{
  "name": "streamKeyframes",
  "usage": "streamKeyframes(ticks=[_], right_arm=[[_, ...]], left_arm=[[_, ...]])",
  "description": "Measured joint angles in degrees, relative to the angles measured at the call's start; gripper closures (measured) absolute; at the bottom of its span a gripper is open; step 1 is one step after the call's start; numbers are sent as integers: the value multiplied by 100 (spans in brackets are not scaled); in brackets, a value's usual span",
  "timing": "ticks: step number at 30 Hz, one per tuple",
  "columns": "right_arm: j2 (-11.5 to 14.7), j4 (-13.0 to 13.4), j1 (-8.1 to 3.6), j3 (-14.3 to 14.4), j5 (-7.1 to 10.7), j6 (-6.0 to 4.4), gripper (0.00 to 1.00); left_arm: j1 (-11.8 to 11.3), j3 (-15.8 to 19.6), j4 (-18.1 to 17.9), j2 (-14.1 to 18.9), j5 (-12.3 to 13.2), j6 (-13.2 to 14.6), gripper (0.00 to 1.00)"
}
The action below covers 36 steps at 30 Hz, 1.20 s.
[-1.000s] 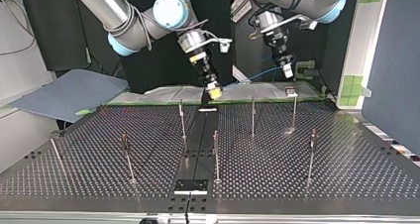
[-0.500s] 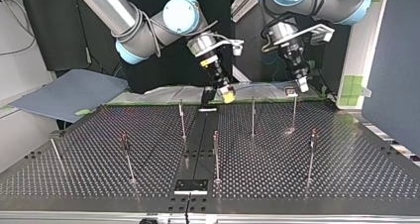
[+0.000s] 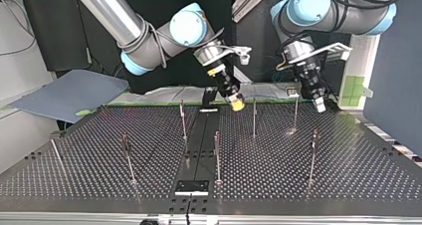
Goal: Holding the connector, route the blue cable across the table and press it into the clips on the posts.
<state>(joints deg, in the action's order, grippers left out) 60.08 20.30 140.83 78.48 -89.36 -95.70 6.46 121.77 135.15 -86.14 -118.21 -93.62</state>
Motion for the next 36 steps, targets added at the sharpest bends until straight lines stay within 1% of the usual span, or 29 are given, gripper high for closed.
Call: streamKeyframes(ticks=[7,14,17,22,26,31,36], right_arm=[[-71,-95,-19,-320,44,-11,100],[-84,-257,-26,-636,67,-12,100],[-86,-291,-26,-786,116,-12,100],[-106,-310,-24,-1032,185,-12,100],[-149,-316,-24,-1218,202,-12,100],[-214,-323,-25,-1466,206,-13,100],[-331,-331,-26,-1690,207,-7,100]], left_arm=[[-197,-164,97,-9,353,-20,100],[-296,-270,150,-17,700,-83,100],[-348,-309,161,-18,762,-114,100],[-452,-388,203,-23,786,-137,100],[-526,-457,218,-29,828,-164,100],[-618,-584,258,-96,985,-232,100],[-738,-665,266,-189,1074,-307,100]])
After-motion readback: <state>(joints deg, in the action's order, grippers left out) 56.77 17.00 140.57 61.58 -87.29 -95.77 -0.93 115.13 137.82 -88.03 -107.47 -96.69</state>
